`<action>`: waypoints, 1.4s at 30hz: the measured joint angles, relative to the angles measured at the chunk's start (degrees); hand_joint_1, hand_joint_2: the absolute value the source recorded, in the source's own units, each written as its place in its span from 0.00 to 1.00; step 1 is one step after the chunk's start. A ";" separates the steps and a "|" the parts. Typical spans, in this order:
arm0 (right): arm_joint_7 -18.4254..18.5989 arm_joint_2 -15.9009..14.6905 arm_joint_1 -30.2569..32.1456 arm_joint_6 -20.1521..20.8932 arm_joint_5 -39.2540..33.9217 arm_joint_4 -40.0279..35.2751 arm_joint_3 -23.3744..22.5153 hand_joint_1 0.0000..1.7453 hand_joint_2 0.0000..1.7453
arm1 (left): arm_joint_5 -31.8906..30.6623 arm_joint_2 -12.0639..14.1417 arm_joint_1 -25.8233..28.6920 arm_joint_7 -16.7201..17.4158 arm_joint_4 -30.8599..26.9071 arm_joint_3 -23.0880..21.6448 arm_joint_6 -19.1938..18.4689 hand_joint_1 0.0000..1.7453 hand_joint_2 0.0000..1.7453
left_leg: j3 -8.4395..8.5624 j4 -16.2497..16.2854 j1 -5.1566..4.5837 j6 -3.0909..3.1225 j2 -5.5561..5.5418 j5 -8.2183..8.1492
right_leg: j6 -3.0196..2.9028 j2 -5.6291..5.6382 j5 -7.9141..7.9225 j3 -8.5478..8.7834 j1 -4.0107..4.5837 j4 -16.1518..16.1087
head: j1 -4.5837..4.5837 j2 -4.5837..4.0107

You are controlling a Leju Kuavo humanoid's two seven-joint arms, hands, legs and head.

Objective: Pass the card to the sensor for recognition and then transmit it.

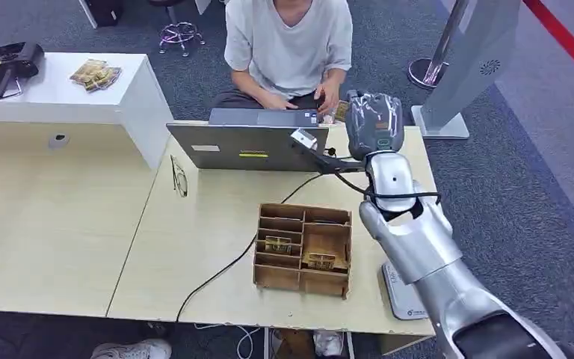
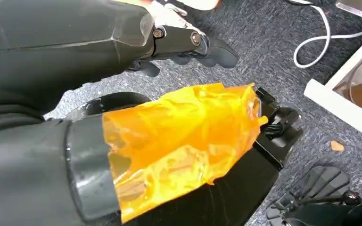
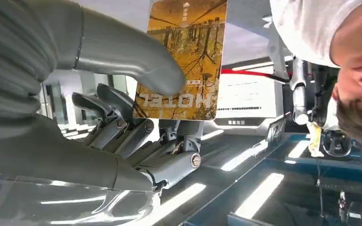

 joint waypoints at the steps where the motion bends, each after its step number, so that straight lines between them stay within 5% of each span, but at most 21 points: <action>1: 0.28 0.00 -0.51 0.28 0.37 0.55 0.07 1.00 1.00 | -0.15 0.00 -0.02 0.00 0.02 0.00 -0.02 0.00 0.00 | 0.00 0.00 0.00 0.00 0.00 0.00 | 0.00 0.00 0.00 0.00 0.00 0.00 | -0.02 0.00; 26: 3.15 1.62 -9.58 4.13 5.61 13.84 1.62 1.00 1.00 | -3.15 -0.15 -0.78 0.15 0.00 -0.02 -1.73 0.00 0.00 | -0.01 0.01 0.00 -0.01 -0.03 0.01 | 0.00 -0.01 0.00 -0.01 0.00 0.02 | 0.02 0.00; 27: 3.32 1.75 -9.91 4.37 5.86 14.32 1.68 0.66 1.00 | -3.15 -0.17 -0.81 0.15 0.00 -0.02 -1.75 0.00 0.00 | -0.01 0.01 0.00 0.00 -0.03 0.00 | 0.00 -0.01 0.00 -0.01 0.00 0.02 | -0.02 0.00; 28: 3.48 1.88 -10.21 4.66 6.03 14.88 1.77 0.01 1.00 | -3.15 -0.17 -0.84 0.15 0.00 -0.02 -1.79 0.00 0.00 | -0.01 0.01 0.00 0.00 -0.03 0.00 | 0.00 -0.01 0.00 -0.01 0.00 0.01 | -0.02 0.00; 31: 4.11 2.07 -10.73 4.83 6.77 16.13 1.90 0.00 1.00 | -3.24 -0.17 -0.87 0.15 0.00 -0.02 -1.81 0.00 0.00 | 0.00 0.01 0.00 0.00 -0.03 0.00 | 0.00 -0.01 0.00 -0.01 0.00 0.01 | -0.02 0.00; 32: 4.26 2.08 -10.94 4.81 7.17 16.55 1.99 0.00 0.00 | -3.32 -0.20 -0.87 0.15 0.00 -0.02 -1.81 0.00 0.00 | -0.01 0.01 0.00 0.00 -0.02 0.00 | 0.00 -0.01 0.00 -0.01 0.00 0.02 | -0.02 0.00; 42: 4.40 2.38 -11.39 4.92 8.48 17.47 3.00 0.00 0.00 | -3.34 -0.48 -1.87 0.24 -0.02 -0.02 -2.62 0.00 0.00 | 0.00 0.02 0.00 -0.01 -0.03 0.01 | -0.01 -0.01 0.01 0.00 0.00 0.02 | 0.00 0.00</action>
